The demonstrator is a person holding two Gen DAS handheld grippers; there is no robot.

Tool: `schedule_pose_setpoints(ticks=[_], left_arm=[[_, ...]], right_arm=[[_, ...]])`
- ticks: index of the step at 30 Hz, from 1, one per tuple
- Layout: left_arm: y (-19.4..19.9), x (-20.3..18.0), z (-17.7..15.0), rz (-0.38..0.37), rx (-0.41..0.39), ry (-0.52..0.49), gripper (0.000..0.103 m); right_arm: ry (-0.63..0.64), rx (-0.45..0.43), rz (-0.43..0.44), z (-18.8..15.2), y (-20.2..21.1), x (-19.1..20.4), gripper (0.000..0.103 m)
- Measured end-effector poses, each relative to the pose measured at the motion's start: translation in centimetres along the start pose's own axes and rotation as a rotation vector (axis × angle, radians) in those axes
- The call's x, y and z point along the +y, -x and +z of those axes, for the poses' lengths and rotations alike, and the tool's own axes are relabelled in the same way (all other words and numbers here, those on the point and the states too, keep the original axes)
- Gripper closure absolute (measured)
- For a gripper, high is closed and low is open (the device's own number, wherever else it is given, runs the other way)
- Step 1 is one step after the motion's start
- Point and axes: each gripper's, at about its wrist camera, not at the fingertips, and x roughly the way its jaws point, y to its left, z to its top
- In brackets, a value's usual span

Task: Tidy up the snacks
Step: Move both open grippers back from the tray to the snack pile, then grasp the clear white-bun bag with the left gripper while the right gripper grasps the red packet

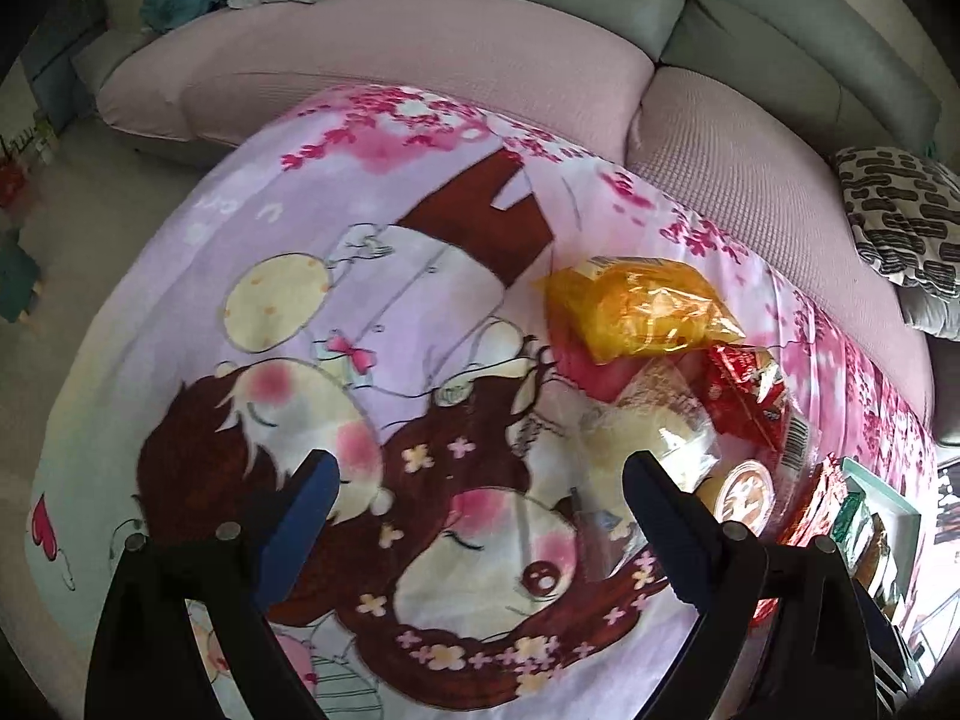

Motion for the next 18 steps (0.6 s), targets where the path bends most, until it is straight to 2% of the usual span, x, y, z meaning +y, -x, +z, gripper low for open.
schedule_pose_setpoints(ticks=[5,18], left_arm=[[-1.1,-2.0,0.3,-0.034,0.036,-0.034,0.007],[-3.8,-5.8,1.1,-0.069,0.072,-0.093,0.007]], right_arm=[[-0.020,0.015,0.001,0.8,-0.8,-0.2,0.020],[0.019,0.035,-0.059,1.2,-2.3,0.5,0.028]])
